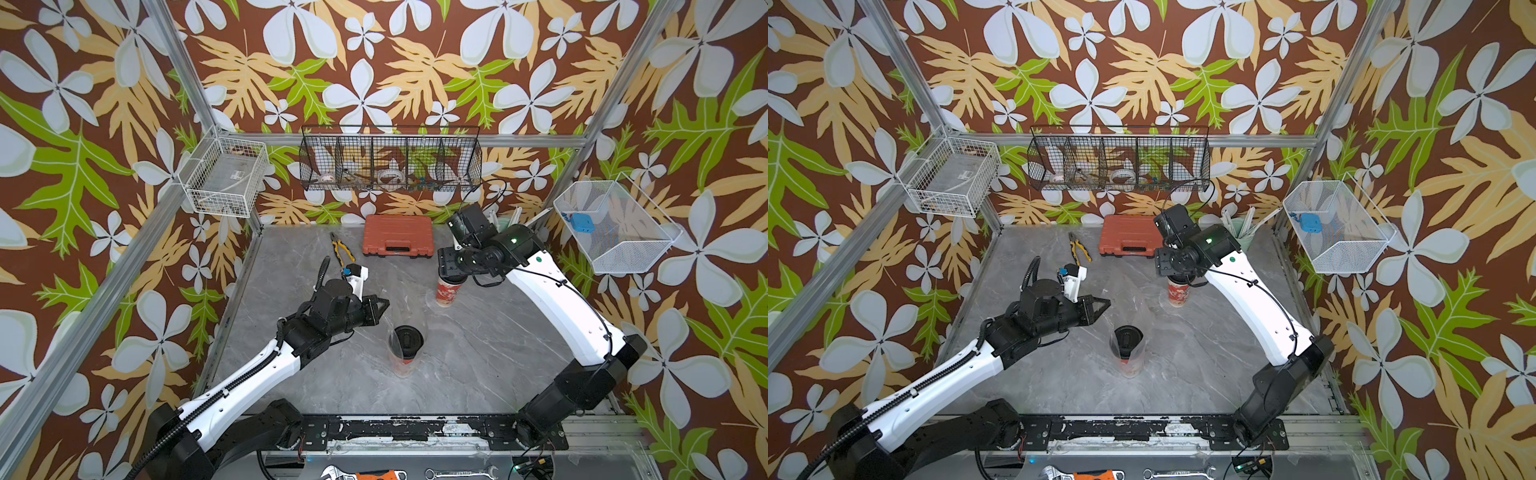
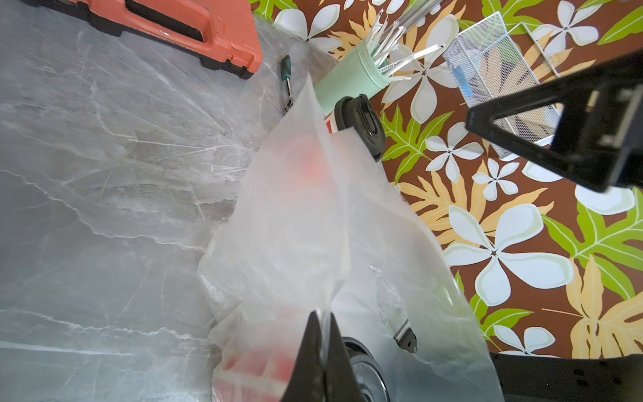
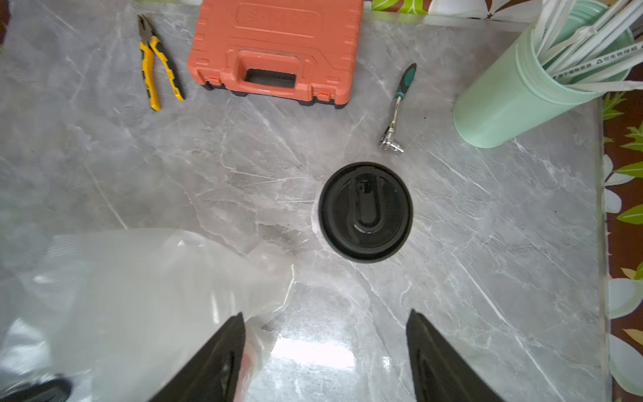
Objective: Pack milk tea into plastic carrier bags
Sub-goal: Pick up the milk tea cup at the center of the board.
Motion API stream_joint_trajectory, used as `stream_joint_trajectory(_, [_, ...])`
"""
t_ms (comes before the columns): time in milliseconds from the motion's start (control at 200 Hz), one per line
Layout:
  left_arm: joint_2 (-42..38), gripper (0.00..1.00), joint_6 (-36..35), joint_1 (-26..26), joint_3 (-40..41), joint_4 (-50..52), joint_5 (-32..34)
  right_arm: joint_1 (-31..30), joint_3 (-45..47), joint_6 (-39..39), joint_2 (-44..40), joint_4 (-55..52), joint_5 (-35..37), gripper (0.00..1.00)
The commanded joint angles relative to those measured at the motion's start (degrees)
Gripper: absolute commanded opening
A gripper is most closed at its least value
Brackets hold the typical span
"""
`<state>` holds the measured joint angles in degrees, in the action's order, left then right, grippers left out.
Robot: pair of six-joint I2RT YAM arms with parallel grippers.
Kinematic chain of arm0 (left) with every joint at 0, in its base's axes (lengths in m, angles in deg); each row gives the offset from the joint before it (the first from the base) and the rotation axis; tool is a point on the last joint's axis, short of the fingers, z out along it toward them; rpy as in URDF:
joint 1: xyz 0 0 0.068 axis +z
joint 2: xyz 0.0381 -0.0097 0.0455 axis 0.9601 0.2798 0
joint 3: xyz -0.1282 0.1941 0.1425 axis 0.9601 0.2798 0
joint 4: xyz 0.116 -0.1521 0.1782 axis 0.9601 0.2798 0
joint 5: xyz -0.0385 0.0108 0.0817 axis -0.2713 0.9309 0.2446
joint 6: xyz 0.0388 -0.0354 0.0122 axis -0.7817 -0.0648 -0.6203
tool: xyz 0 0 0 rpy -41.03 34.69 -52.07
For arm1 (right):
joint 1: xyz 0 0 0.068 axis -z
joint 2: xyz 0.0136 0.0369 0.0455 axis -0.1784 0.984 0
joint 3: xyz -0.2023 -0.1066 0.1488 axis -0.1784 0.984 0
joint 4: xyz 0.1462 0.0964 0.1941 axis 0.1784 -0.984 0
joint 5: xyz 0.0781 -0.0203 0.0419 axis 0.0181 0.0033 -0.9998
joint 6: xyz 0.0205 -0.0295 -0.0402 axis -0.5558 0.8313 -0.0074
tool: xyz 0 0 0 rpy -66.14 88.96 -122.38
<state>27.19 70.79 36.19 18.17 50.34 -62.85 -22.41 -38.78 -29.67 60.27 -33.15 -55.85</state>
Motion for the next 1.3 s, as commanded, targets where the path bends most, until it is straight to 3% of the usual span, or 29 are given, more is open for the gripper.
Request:
stream_joint_trajectory(0, [-0.13,0.0,1.99,0.12,0.4,-4.94,-1.94,2.88,-0.08,3.68,1.48,0.23,-1.64,0.73])
stream_joint_trajectory(275, [-0.96,0.0,2.3,0.1,1.03,-5.14,-2.17,7.69,0.91,6.53,6.25,2.22,-4.99,0.77])
stream_joint_trajectory(425, [-1.5,0.0,2.15,0.1,1.22,-4.74,-2.06,7.81,1.61,6.73,8.15,3.69,-6.7,0.79])
stream_joint_trajectory(841, [-2.08,0.0,1.95,0.03,1.39,-4.1,-1.88,7.81,0.55,6.59,11.92,2.61,-1.46,0.82])
stream_joint_trajectory(1296, [-2.74,0.0,2.04,0.12,1.83,-3.77,-1.37,8.07,1.26,6.42,14.33,2.9,-3.95,0.78])
